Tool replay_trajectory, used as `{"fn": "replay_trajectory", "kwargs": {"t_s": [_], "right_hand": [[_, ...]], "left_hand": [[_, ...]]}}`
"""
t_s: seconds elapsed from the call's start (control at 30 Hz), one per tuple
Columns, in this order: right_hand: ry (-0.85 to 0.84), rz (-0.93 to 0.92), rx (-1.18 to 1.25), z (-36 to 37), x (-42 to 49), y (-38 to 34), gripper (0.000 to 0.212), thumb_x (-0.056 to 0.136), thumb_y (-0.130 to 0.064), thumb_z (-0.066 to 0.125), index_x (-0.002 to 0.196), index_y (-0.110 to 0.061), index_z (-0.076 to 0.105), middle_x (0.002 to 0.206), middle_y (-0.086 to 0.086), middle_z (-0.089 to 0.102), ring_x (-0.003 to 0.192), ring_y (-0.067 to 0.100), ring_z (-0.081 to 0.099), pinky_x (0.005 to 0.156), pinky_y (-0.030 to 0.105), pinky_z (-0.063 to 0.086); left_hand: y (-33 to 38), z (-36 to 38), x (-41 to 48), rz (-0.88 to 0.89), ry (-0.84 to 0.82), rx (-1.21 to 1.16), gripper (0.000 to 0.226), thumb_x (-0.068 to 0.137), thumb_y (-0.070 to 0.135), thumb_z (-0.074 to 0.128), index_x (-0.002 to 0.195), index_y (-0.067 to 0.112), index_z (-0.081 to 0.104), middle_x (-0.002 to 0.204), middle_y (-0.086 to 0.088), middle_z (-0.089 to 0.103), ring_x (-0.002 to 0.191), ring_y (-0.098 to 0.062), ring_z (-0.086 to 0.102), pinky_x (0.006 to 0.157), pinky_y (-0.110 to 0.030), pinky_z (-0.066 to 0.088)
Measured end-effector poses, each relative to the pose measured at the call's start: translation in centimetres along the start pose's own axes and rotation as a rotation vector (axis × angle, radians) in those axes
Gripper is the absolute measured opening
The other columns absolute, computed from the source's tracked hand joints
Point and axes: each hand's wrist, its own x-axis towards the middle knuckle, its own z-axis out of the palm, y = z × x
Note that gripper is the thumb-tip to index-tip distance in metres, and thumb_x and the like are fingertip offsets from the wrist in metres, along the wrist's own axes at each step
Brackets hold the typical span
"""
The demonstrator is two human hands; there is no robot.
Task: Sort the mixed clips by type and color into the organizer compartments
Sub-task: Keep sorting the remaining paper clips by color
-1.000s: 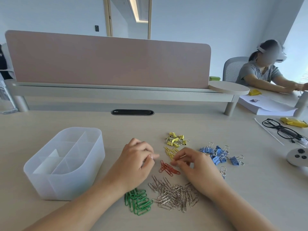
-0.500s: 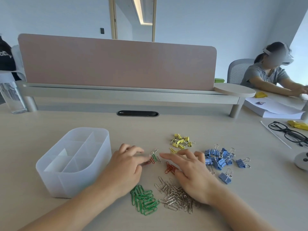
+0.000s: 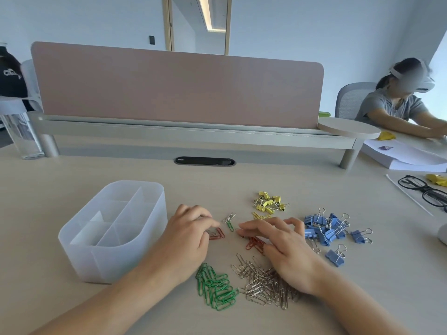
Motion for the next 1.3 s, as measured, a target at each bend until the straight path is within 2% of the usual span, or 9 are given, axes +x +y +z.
{"fn": "replay_trajectory", "kwargs": {"t_s": [0.1, 0.4, 0.63, 0.83, 0.9, 0.97, 1.03, 1.17, 1.3], "right_hand": [[0.006, -0.002, 0.023, 0.0, -0.1, 0.0, 0.059, 0.076, -0.018, 0.03, 0.128, -0.041, 0.045, 0.119, -0.043, 0.054, 0.127, -0.012, 0.027, 0.109, 0.039, 0.006], [0.052, -0.04, -0.037, 0.0, -0.2, 0.3, 0.057, 0.078, -0.018, 0.03, 0.126, -0.04, 0.048, 0.118, -0.042, 0.054, 0.128, -0.009, 0.031, 0.109, 0.043, 0.01], [0.051, -0.025, -0.075, 0.3, 0.0, 0.6, 0.056, 0.079, -0.022, 0.025, 0.128, -0.041, 0.046, 0.122, -0.037, 0.053, 0.128, -0.009, 0.029, 0.109, 0.043, 0.008], [0.131, 0.002, -0.096, 0.3, 0.1, 0.6, 0.054, 0.079, -0.02, 0.025, 0.124, -0.04, 0.047, 0.124, -0.036, 0.05, 0.127, -0.009, 0.028, 0.106, 0.029, 0.0], [0.149, 0.007, -0.092, 0.3, 0.1, 0.5, 0.054, 0.078, -0.019, 0.026, 0.123, -0.04, 0.048, 0.122, -0.035, 0.051, 0.126, -0.01, 0.029, 0.104, 0.025, -0.002], [0.143, 0.005, -0.093, 0.4, 0.2, 0.5, 0.053, 0.078, -0.021, 0.023, 0.122, -0.04, 0.048, 0.121, -0.035, 0.052, 0.125, -0.01, 0.03, 0.105, 0.027, 0.0], [0.136, -0.011, -0.097, 0.5, 0.2, 0.5, 0.056, 0.077, -0.028, 0.016, 0.122, -0.039, 0.047, 0.121, -0.034, 0.052, 0.126, -0.009, 0.03, 0.106, 0.033, 0.004], [0.091, -0.007, -0.108, 0.7, 0.2, 0.3, 0.05, 0.081, -0.025, 0.024, 0.125, -0.04, 0.042, 0.123, -0.033, 0.052, 0.128, -0.011, 0.025, 0.107, 0.033, 0.001], [0.075, -0.001, -0.118, 0.7, 0.2, 0.2, 0.048, 0.083, -0.023, 0.026, 0.126, -0.04, 0.039, 0.126, -0.032, 0.051, 0.129, -0.012, 0.022, 0.107, 0.034, 0.001]], "left_hand": [[-0.2, 0.1, -0.6, 0.048, -0.001, 0.067, 0.053, 0.083, -0.002, 0.041, 0.106, 0.032, 0.074, 0.109, 0.016, 0.055, 0.105, -0.009, 0.039, 0.09, -0.024, 0.041], [-0.2, 0.5, -0.4, 0.126, 0.049, 0.2, 0.059, 0.054, -0.012, 0.071, 0.095, 0.029, 0.078, 0.103, 0.01, 0.065, 0.094, -0.016, 0.043, 0.066, -0.032, 0.053], [0.5, 0.5, -0.7, 0.182, -0.022, 0.188, 0.06, 0.069, 0.002, 0.054, 0.112, 0.042, 0.069, 0.124, 0.019, 0.059, 0.104, -0.015, 0.05, 0.086, -0.028, 0.043], [0.7, -0.1, -0.7, 0.088, -0.103, 0.201, 0.053, 0.078, 0.016, 0.038, 0.113, 0.04, 0.07, 0.131, 0.02, 0.056, 0.11, -0.013, 0.04, 0.091, -0.037, 0.049], [1.1, 0.1, -0.7, 0.066, -0.155, 0.186, 0.065, 0.08, 0.029, 0.017, 0.126, 0.05, 0.058, 0.141, 0.03, 0.04, 0.121, -0.008, 0.029, 0.106, -0.031, 0.031], [1.7, 0.2, -0.8, 0.028, -0.195, 0.085, 0.069, 0.079, 0.031, 0.01, 0.131, 0.055, 0.048, 0.142, 0.038, 0.027, 0.128, -0.001, 0.018, 0.107, -0.019, 0.012], [2.3, 0.0, -0.6, -0.001, -0.163, 0.008, 0.072, 0.076, 0.034, 0.007, 0.132, 0.054, 0.048, 0.14, 0.04, 0.028, 0.128, 0.005, 0.017, 0.105, -0.015, 0.009], [1.7, 0.1, 0.0, -0.052, -0.119, 0.034, 0.075, 0.074, 0.04, 0.006, 0.137, 0.048, 0.045, 0.142, 0.034, 0.031, 0.129, 0.004, 0.018, 0.113, -0.025, 0.014], [1.6, 0.9, 0.2, -0.083, -0.211, 0.126, 0.079, 0.07, 0.044, -0.002, 0.141, 0.056, 0.03, 0.15, 0.034, 0.014, 0.136, -0.002, 0.009, 0.115, -0.031, 0.008]]}}
